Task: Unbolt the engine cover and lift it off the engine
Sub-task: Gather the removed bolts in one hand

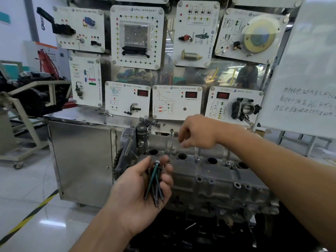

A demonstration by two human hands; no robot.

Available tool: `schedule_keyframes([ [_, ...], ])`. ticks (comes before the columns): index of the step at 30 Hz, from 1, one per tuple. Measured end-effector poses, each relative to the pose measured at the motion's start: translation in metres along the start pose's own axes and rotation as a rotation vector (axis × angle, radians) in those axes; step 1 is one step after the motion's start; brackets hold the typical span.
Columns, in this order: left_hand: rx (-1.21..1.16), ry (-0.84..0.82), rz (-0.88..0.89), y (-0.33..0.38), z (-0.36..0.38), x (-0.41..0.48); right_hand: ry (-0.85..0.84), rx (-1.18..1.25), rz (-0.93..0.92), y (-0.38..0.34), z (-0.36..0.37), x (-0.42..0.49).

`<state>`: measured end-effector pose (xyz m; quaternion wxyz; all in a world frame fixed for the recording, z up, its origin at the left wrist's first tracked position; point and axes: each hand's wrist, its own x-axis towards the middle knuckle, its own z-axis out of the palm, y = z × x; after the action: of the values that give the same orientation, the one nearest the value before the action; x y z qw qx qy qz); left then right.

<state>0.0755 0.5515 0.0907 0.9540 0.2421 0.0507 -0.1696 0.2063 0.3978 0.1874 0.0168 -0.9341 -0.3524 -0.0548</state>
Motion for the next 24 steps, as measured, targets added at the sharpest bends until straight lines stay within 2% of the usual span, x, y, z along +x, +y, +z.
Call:
schedule_keyframes([
  [4,0.025,0.018,0.042,0.011,0.011,0.005,-0.269,-0.151,0.111,0.015,0.008,0.002],
  [5,0.031,0.018,0.047,0.012,0.015,0.008,-0.291,-0.199,0.121,0.016,0.012,0.000],
  [10,0.051,-0.006,0.028,0.008,0.032,0.022,-0.201,-0.251,0.065,0.014,0.029,-0.013],
  [13,0.048,0.009,0.032,0.002,0.031,0.028,-0.127,-0.206,0.029,0.013,0.004,-0.020],
  [15,0.045,0.012,0.031,-0.002,0.030,0.028,-0.006,-0.112,-0.011,0.012,-0.029,-0.028],
  [17,0.044,0.013,0.039,-0.005,0.032,0.028,0.040,0.134,-0.103,0.003,-0.065,-0.041],
  [19,0.057,0.008,0.045,-0.009,0.035,0.029,-0.029,0.285,-0.237,-0.015,-0.081,-0.051],
  [20,0.074,-0.008,0.039,-0.012,0.037,0.030,-0.082,0.279,-0.276,-0.024,-0.078,-0.054],
  [22,0.111,-0.039,0.029,-0.020,0.043,0.030,-0.169,0.181,-0.295,-0.040,-0.059,-0.056],
  [24,0.106,-0.034,0.026,-0.028,0.047,0.033,-0.182,0.049,-0.284,-0.047,-0.038,-0.057],
])
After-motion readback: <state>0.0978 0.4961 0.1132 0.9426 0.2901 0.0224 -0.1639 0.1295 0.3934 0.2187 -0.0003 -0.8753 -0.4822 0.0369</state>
